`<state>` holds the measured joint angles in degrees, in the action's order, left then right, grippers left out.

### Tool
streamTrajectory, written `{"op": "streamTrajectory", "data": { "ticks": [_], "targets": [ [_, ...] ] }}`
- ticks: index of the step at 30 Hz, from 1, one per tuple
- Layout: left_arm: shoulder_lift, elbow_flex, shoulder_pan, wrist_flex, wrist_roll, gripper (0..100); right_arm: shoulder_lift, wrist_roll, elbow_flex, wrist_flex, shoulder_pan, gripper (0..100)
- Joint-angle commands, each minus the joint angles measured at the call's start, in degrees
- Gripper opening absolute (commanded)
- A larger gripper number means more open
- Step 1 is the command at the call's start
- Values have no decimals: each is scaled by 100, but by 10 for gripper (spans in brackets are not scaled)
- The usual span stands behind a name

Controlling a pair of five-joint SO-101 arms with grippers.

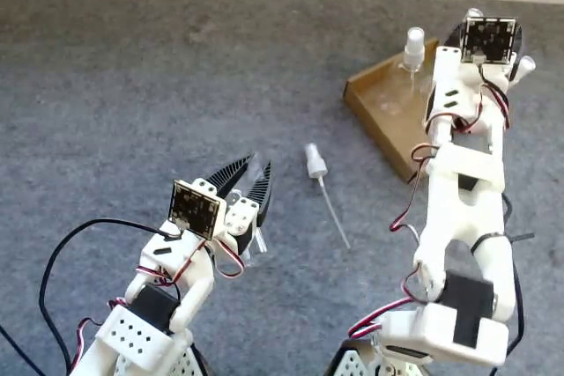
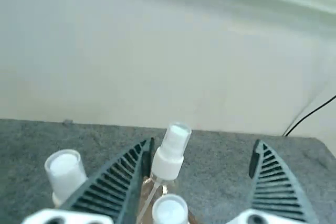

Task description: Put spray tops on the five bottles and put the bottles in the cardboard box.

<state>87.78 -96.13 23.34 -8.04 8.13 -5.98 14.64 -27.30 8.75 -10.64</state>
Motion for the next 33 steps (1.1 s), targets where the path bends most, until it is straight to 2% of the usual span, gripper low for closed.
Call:
{"op": "streamTrajectory", "data": {
  "ticks": [1,6,14,16,20,22,29,33],
  "targets": [
    [66,-145,-154,26,-9,66,-699,-475,321,-980,-4,255],
    [66,-145,-760,290,0,66,-1385,-1240,321,-2000,40,255],
    [66,-145,-1780,413,0,66,-2422,-1301,295,-3925,945,251],
    [66,-145,-2035,642,0,66,-2633,-1301,286,-4303,1244,211],
    [66,-145,-2519,835,0,66,-2914,-1301,268,-5024,1824,49],
    [66,-145,-2659,826,0,66,-2993,-1301,268,-5402,2123,0],
    [66,-145,-2721,791,-35,66,-3002,-1301,251,-6747,3407,4],
    [66,-145,-2730,791,-35,66,-3064,-1275,-92,-6949,4163,4]
  ]
}}
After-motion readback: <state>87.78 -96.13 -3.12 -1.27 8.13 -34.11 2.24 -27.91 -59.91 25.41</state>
